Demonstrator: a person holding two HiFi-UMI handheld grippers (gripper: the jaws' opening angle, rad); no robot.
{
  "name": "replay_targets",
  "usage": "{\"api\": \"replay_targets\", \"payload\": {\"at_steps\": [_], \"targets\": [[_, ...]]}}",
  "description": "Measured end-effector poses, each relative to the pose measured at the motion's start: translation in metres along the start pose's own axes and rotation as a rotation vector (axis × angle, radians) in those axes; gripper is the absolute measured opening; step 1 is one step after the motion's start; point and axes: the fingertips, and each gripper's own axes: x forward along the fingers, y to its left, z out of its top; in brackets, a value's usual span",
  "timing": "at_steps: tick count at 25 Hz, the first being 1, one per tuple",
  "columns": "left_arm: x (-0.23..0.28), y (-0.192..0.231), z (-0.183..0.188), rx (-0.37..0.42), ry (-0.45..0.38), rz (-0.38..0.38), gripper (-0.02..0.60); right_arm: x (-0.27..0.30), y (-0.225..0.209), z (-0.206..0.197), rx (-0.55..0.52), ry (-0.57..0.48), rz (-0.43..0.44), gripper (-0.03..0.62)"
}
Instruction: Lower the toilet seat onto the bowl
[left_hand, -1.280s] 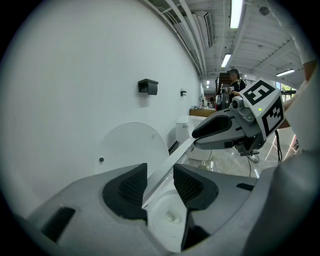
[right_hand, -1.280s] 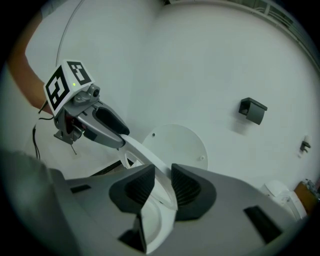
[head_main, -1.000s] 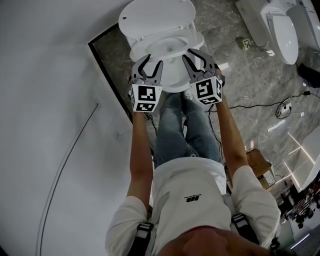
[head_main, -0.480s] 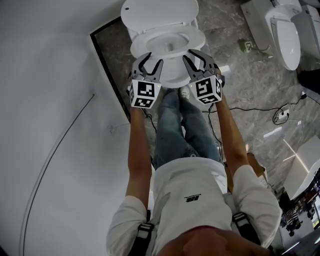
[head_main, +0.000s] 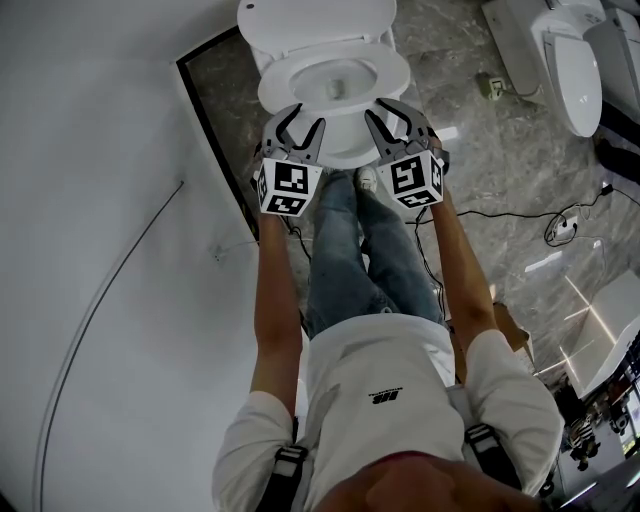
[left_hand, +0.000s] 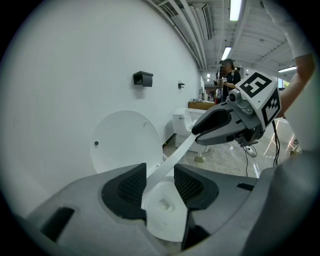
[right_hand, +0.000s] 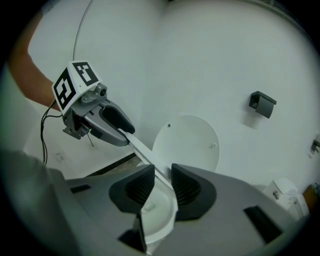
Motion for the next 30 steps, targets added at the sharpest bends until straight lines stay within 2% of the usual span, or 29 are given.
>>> {"api": "replay_targets", "payload": {"at_steps": [30], "targets": [[-0.007,-0.034,-0.037,0.026,0.044,-0.015,0.179,-0.013,0.033,-0.034,-0.007,0.053,0.042,0.110]]}}
